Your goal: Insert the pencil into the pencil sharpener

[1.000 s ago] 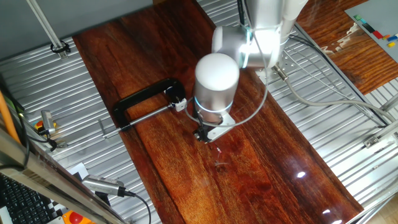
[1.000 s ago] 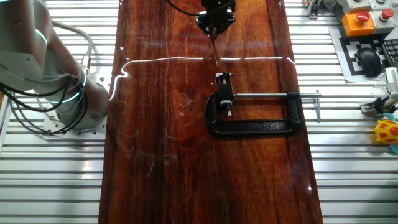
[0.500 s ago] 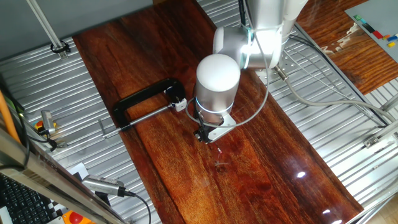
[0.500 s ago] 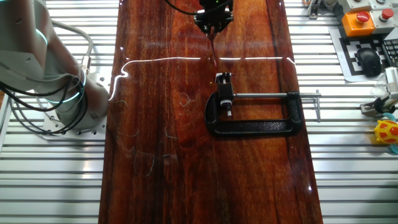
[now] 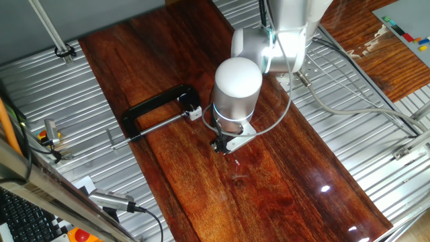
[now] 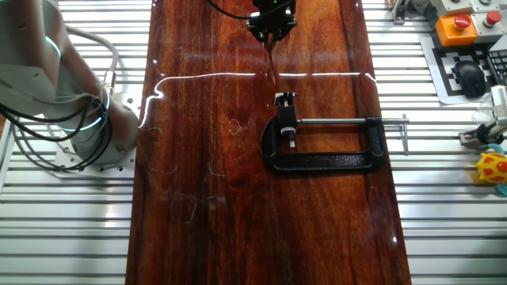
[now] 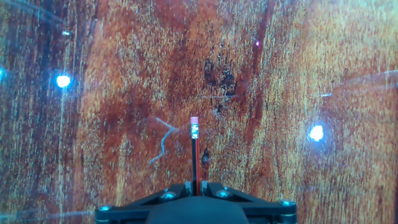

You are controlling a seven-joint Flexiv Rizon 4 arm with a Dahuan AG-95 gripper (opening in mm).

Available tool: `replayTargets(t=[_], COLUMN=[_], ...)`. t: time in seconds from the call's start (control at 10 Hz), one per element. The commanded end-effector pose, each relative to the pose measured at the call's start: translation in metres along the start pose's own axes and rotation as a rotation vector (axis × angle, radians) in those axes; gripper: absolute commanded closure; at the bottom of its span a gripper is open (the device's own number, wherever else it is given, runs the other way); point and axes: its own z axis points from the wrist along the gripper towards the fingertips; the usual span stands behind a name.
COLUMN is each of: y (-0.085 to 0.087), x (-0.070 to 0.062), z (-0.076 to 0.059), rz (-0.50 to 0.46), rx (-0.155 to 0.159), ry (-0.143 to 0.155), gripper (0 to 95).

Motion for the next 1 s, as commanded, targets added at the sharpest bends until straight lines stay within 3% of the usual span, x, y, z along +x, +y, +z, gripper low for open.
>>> replayTargets(t=[0.1,0.3,1.0], y=[-0.001,-0.001,-0.007], x=[0.0,0.002,0.024], z=[0.0,0.0,0.001], rz=[-0.006,-0.015,-0.049], rx=[0.003,0.008,0.008], ry=[0.0,0.012,0.01], gripper=[95.0,95.0,95.0])
